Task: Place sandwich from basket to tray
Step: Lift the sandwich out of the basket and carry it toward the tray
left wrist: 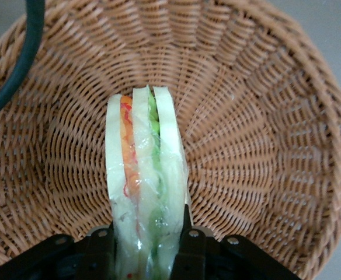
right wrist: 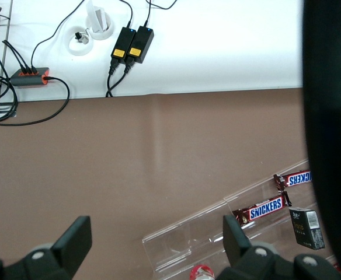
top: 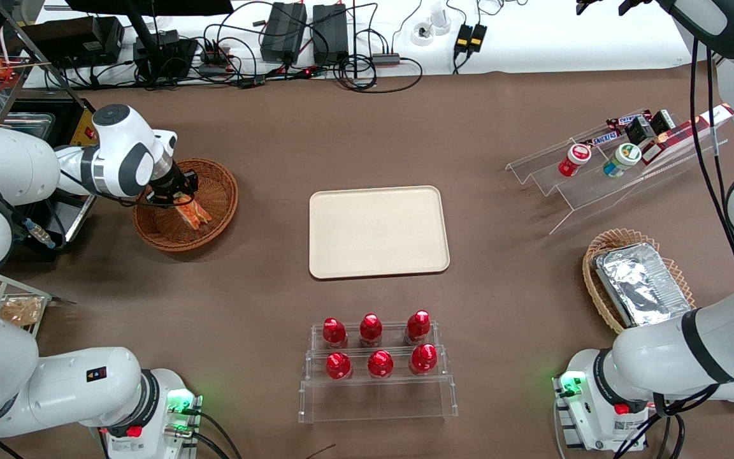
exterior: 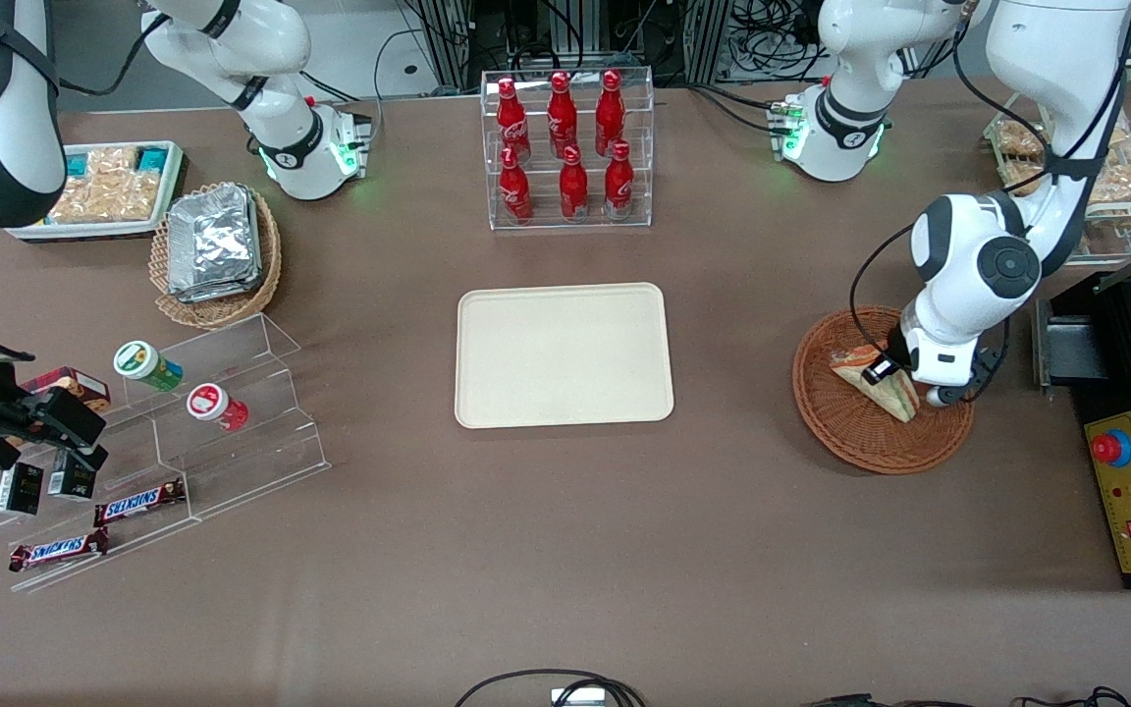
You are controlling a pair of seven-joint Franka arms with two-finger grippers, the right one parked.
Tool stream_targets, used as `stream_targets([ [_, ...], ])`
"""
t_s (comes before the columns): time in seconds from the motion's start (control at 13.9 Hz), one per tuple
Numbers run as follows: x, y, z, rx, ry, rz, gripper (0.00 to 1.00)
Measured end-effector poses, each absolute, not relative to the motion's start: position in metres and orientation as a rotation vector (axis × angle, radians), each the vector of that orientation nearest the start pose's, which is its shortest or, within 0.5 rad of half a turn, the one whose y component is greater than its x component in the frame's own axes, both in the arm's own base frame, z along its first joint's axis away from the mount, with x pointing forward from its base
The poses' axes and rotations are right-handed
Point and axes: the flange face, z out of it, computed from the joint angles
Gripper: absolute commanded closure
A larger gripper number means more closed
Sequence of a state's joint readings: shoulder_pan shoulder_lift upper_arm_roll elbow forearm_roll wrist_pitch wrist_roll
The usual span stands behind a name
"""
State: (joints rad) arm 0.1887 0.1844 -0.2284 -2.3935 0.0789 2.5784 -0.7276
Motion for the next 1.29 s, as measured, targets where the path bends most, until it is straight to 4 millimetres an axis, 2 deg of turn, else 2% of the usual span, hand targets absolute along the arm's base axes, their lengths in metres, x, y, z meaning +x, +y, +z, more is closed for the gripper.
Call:
stream_targets([
  [0.22, 0.518, -0.023, 0.266, -2.963, -0.946, 0.048, 1.0],
  [0.43, 0.546, -0.041, 0.328, -2.926, -0.888, 0.147, 1.0],
  [0.58, 0.558, -0.067, 0.369, -2.93, -0.838, 0.152, 1.0],
  [0.72, 0.562, -0.101, 0.391, -2.957, -0.773, 0.13, 1.0],
  [0.94, 0.554, -0.156, 0.404, -3.001, -0.617, 0.086, 1.0],
  [1.15, 0.537, -0.212, 0.412, -3.03, -0.438, 0.048, 1.0],
  [1.29, 0.525, -0.242, 0.415, -3.049, -0.35, 0.041, 1.0],
])
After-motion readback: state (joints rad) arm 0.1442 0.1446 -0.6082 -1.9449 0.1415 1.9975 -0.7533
